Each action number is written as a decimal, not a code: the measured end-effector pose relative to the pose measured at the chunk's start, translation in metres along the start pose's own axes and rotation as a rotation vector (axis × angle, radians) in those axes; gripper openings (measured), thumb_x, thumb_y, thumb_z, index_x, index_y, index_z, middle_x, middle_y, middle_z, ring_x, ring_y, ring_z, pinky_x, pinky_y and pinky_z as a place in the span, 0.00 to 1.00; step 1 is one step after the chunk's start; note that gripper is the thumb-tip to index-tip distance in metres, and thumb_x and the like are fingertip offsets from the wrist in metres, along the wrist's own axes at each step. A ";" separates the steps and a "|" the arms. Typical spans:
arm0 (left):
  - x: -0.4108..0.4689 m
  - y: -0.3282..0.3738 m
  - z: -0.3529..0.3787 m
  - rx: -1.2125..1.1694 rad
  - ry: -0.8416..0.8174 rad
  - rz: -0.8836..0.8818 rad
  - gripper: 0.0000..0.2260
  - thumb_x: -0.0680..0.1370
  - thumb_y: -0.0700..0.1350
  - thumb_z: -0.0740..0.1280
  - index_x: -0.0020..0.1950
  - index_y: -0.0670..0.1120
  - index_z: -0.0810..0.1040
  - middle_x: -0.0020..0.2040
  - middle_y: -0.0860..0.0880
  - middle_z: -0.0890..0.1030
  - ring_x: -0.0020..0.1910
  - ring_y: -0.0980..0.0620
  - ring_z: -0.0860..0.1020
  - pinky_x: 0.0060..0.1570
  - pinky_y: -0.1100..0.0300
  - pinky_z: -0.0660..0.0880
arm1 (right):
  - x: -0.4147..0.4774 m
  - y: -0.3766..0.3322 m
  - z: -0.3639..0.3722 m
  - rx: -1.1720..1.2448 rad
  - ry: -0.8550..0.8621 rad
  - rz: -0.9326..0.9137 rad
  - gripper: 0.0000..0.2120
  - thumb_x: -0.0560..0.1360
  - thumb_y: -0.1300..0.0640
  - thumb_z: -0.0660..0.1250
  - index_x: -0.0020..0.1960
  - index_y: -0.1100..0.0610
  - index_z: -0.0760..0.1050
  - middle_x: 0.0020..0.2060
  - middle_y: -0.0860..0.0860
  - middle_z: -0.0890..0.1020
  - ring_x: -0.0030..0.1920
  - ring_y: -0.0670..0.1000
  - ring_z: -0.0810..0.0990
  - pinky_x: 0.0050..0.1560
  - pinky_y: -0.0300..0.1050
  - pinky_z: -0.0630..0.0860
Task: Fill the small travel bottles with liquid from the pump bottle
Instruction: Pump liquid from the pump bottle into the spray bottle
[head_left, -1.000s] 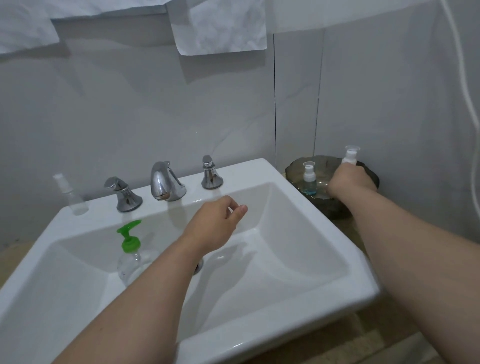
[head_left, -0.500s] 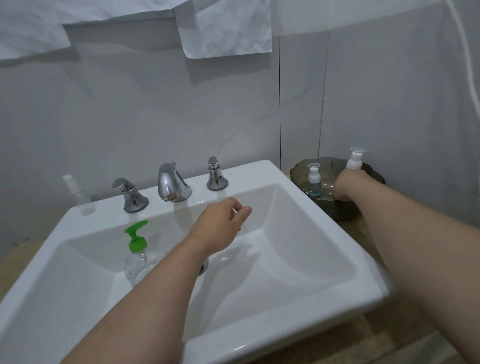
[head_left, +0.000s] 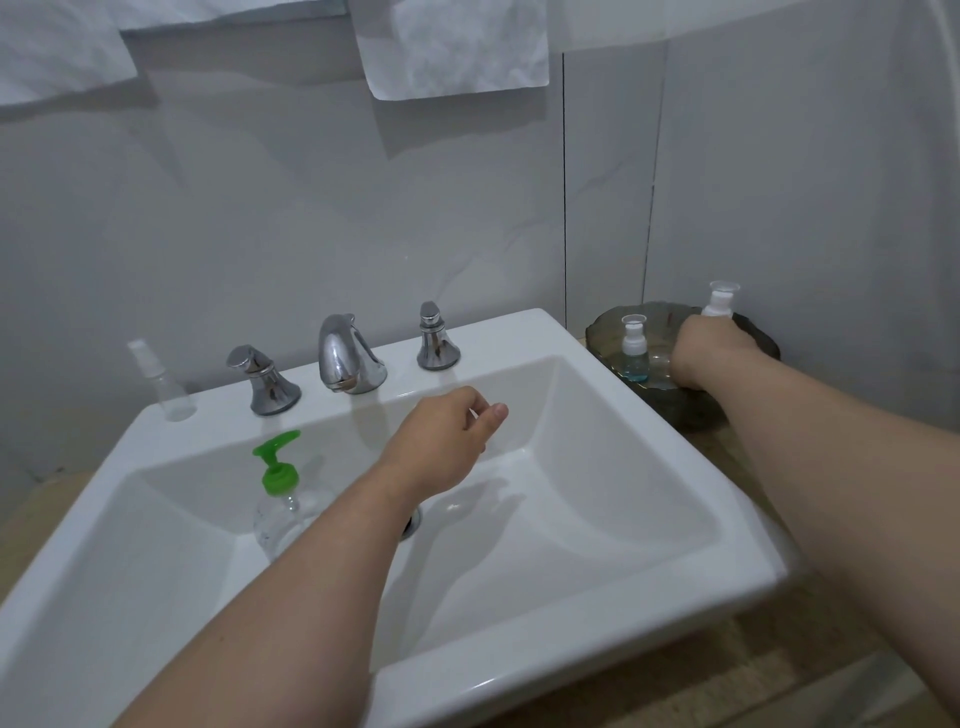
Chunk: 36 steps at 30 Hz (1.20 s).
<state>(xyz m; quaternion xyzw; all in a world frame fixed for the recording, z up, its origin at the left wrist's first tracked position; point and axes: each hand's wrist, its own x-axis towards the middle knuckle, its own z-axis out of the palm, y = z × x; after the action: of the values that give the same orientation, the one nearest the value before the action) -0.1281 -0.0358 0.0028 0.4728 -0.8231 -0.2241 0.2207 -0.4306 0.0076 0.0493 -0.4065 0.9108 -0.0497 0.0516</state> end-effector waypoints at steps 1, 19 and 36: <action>0.000 0.000 0.000 0.000 -0.001 -0.002 0.14 0.84 0.61 0.62 0.48 0.52 0.77 0.39 0.54 0.84 0.39 0.60 0.80 0.41 0.57 0.75 | 0.001 0.001 0.001 0.011 0.018 -0.012 0.04 0.78 0.66 0.65 0.49 0.63 0.70 0.39 0.58 0.71 0.36 0.55 0.71 0.42 0.50 0.72; -0.001 0.000 0.000 -0.021 -0.014 -0.010 0.15 0.84 0.60 0.62 0.49 0.51 0.78 0.41 0.53 0.84 0.38 0.59 0.79 0.40 0.57 0.73 | 0.002 0.007 -0.001 -0.010 0.015 -0.031 0.05 0.78 0.64 0.65 0.44 0.62 0.70 0.39 0.57 0.71 0.38 0.55 0.72 0.40 0.47 0.71; -0.002 0.001 -0.003 -0.024 -0.020 -0.019 0.15 0.84 0.61 0.62 0.47 0.52 0.77 0.40 0.53 0.85 0.34 0.60 0.77 0.41 0.57 0.74 | 0.005 -0.004 -0.014 -0.100 -0.055 -0.001 0.13 0.69 0.61 0.75 0.51 0.61 0.75 0.44 0.57 0.77 0.40 0.57 0.77 0.41 0.48 0.76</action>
<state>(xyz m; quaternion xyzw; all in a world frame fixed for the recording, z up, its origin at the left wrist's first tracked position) -0.1263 -0.0339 0.0051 0.4755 -0.8181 -0.2405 0.2161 -0.4323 0.0020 0.0635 -0.4104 0.9101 0.0073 0.0562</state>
